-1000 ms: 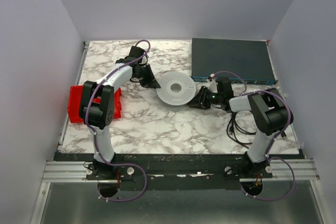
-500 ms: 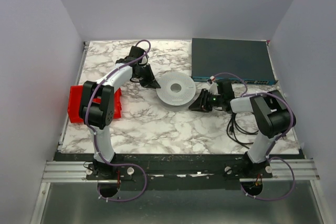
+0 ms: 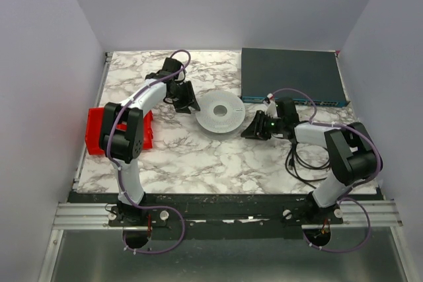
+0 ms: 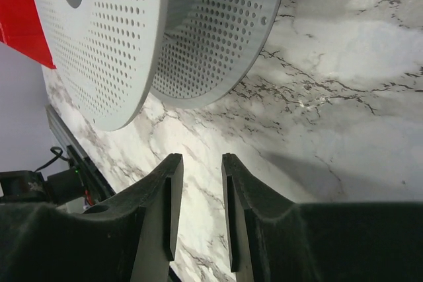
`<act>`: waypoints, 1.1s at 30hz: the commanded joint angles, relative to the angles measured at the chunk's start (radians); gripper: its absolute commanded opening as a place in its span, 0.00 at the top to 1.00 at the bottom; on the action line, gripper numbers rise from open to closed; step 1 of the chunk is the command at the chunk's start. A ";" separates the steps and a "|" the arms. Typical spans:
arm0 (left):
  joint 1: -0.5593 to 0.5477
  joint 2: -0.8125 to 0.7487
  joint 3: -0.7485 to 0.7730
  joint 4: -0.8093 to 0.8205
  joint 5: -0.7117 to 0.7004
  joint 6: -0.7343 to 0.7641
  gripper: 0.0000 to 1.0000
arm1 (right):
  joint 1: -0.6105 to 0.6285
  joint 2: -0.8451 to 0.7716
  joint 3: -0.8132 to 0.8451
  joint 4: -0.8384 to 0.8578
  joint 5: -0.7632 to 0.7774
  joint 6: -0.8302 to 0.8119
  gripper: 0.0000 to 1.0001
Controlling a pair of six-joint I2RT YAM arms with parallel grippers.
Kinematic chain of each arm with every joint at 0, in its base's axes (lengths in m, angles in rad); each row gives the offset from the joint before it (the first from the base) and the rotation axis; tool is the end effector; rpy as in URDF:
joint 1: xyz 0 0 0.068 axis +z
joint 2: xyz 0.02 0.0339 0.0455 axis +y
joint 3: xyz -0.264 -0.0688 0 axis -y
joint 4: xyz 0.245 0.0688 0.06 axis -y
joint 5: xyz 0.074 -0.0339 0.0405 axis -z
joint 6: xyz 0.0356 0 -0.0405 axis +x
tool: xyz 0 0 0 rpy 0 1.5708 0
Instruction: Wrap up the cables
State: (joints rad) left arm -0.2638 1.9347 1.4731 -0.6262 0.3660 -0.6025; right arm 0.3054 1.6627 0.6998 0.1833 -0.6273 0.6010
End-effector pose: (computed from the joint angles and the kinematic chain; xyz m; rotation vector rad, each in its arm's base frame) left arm 0.3924 -0.1192 0.2098 -0.3411 2.7413 -0.7488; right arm 0.2861 0.1121 0.1373 0.0325 2.4693 1.1611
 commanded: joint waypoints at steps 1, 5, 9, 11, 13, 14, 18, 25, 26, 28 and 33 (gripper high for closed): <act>0.009 -0.047 0.035 -0.052 -0.073 0.049 0.51 | -0.007 -0.046 0.035 -0.094 0.063 -0.045 0.63; 0.011 -0.077 0.038 -0.048 -0.065 0.059 0.39 | -0.007 -0.076 0.049 -0.134 0.093 -0.061 0.62; 0.018 -0.132 0.044 -0.052 -0.071 0.067 0.25 | -0.006 -0.131 0.078 -0.180 0.117 -0.066 0.61; 0.021 -0.173 0.045 -0.050 -0.078 0.074 0.18 | -0.007 -0.164 0.101 -0.222 0.133 -0.068 0.59; 0.020 -0.223 0.044 -0.053 -0.099 0.089 0.09 | -0.008 -0.203 0.131 -0.255 0.157 -0.072 0.57; 0.020 -0.257 0.036 -0.050 -0.108 0.096 0.04 | -0.009 -0.226 0.152 -0.271 0.174 -0.074 0.55; 0.015 -0.407 -0.039 -0.014 -0.115 0.104 0.01 | -0.009 -0.334 0.221 -0.304 0.235 -0.066 0.46; -0.037 -0.691 -0.181 0.058 -0.146 0.150 0.02 | -0.009 -0.452 0.339 -0.311 0.290 -0.044 0.00; -0.050 -0.719 -0.192 0.065 -0.150 0.156 0.01 | -0.008 -0.461 0.348 -0.308 0.292 -0.040 0.00; -0.084 -0.772 -0.209 0.071 -0.177 0.173 0.02 | -0.008 -0.477 0.356 -0.294 0.295 -0.033 0.00; -0.163 -0.842 -0.231 0.076 -0.222 0.186 0.01 | -0.008 -0.526 0.332 -0.251 0.315 -0.010 0.00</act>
State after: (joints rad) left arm -0.3756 1.1320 1.2644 -0.5800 0.2066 -0.4503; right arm 0.3054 1.1702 1.0416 -0.0944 -0.3561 0.5678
